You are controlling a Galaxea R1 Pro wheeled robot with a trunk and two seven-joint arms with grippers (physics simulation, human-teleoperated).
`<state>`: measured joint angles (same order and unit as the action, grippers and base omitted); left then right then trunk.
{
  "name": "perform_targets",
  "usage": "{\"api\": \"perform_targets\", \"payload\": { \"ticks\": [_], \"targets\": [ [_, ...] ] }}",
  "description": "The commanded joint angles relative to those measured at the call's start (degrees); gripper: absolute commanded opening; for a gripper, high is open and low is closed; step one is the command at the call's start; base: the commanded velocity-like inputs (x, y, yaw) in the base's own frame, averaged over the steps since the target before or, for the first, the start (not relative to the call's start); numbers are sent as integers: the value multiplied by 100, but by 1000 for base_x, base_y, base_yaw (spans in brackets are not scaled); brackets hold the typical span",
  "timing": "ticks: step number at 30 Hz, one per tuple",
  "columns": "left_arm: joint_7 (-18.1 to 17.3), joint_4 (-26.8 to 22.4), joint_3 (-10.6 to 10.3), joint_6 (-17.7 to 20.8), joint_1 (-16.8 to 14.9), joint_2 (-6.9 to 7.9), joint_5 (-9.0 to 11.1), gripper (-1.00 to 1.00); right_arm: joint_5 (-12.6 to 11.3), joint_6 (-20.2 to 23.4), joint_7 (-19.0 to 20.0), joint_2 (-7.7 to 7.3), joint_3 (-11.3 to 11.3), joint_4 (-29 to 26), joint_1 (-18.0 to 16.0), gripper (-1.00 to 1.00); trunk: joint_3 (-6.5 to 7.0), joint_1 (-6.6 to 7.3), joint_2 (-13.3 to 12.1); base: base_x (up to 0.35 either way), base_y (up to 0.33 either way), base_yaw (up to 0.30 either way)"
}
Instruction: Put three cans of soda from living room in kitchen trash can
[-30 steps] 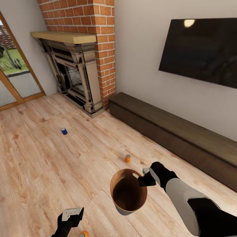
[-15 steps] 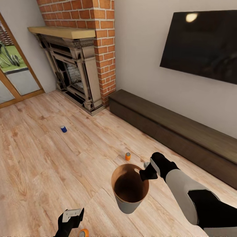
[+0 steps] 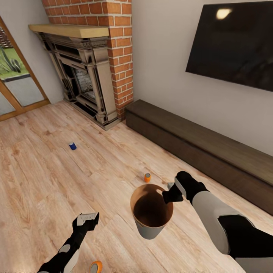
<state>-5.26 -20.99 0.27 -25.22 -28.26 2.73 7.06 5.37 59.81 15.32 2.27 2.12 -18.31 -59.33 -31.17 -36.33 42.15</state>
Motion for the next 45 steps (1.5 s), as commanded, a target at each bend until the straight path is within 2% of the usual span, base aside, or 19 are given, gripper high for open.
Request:
{"api": "perform_targets", "payload": {
  "ticks": [1,5,9,10,13,16,19,34,45],
  "targets": [
    [0,192,-1,-3,-66,35,-3,100,-181,19,33,-23,-24,5,-9,-100,-27,-22,42,0,0,0],
    [18,567,-8,-17,-137,62,2,100,-183,19,37,-162,-25,9,-37,-100,-134,-109,203,0,0,0],
    [130,716,36,-9,-159,76,22,100,-185,19,40,-290,-27,11,-48,-100,-241,-197,363,0,0,0],
    [188,761,72,-8,-173,176,69,100,-186,19,43,-342,-27,16,-51,-100,-268,-219,403,0,0,0],
    [204,772,71,-23,-174,384,76,100,-186,19,43,-357,-27,13,-56,-100,-348,-285,524,0,0,0],
    [210,779,52,-31,-173,494,53,100,-182,19,42,-366,-27,12,-61,-100,-428,-351,644,0,0,0],
    [215,780,56,-33,-172,539,45,100,-179,19,42,-372,-27,12,-73,-100,-508,-417,764,0,0,0],
    [219,912,18,-35,-171,558,25,100,-177,19,41,-363,-19,37,-98,-100,-909,-746,1366,0,0,0],
    [218,947,-1,-34,-171,503,-2,100,-178,19,34,-296,-7,46,-98,-100,-1202,-988,1807,0,0,0]
  ]
}}
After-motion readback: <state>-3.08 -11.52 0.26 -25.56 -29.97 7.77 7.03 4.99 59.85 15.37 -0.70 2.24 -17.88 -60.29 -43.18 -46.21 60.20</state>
